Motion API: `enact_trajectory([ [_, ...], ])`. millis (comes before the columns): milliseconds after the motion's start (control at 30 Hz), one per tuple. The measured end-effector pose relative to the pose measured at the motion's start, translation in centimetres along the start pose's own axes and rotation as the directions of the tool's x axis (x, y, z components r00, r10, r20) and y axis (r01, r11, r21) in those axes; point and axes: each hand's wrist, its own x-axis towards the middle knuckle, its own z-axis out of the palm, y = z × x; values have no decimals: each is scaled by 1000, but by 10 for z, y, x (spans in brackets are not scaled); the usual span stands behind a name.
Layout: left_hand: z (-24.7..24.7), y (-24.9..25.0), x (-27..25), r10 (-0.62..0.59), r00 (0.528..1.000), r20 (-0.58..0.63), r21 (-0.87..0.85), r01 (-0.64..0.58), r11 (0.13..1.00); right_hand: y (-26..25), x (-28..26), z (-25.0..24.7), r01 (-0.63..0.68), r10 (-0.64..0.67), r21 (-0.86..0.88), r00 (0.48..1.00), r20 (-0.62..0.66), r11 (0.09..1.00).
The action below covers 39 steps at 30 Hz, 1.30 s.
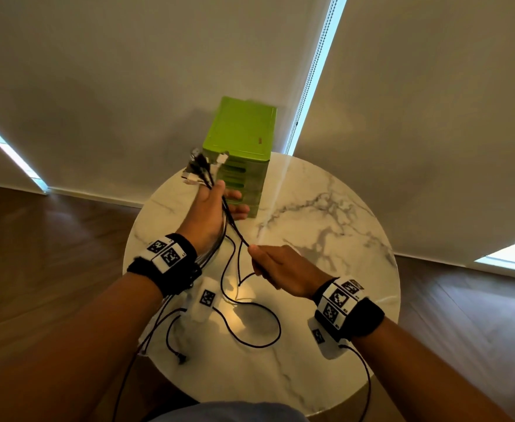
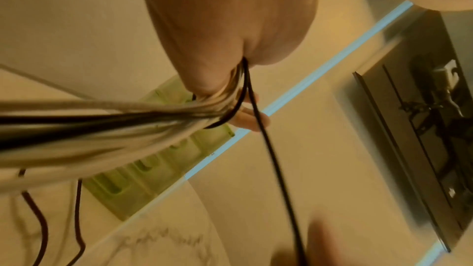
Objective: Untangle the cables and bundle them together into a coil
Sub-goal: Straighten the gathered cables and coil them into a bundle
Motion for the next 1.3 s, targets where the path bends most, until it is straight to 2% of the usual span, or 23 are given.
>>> enact_trajectory([
  [67,-6,13,3,8,1000,-17,-88,-10,996,20,-7,5,-34,34,21,999,19,999],
  [167,-17,24,9,18,999,-36,-83,-21,996,45,-11,9,-70,70,45,998,5,997],
  [300,-27,31,12,-29,994,104,-248,54,967,54,-7,8,-169,176,-77,979,98,983],
  [367,-30,33,9,-65,984,166,-274,109,955,55,2,3,-223,243,-165,963,115,961],
  [433,-31,34,4,-111,969,219,-214,159,964,52,17,-5,-239,251,-284,968,6,929],
  [500,-28,31,-1,-160,953,257,-85,187,979,41,33,-15,-229,185,-328,969,-163,917],
  [600,-19,22,-9,-218,935,281,86,202,976,9,52,-28,-144,55,-250,941,-333,958],
  [700,-11,7,-18,-250,931,265,163,212,964,-25,63,-32,-15,-35,-131,930,-365,991],
  [767,-7,-2,-21,-236,937,258,124,211,970,-40,63,-29,78,-79,-18,933,-351,997],
  [867,-7,-6,-20,-150,962,230,29,147,989,-47,61,-20,156,-110,132,948,-300,979],
  [1067,-6,1,-14,-4,999,53,-76,8,997,-38,52,5,119,-67,416,988,-139,902],
  [1167,-8,6,-8,45,999,-22,-175,-48,983,-28,41,12,72,-51,371,997,-66,926],
  [1300,-24,22,11,71,990,-122,-397,-115,911,2,22,19,-59,36,234,994,101,970],
])
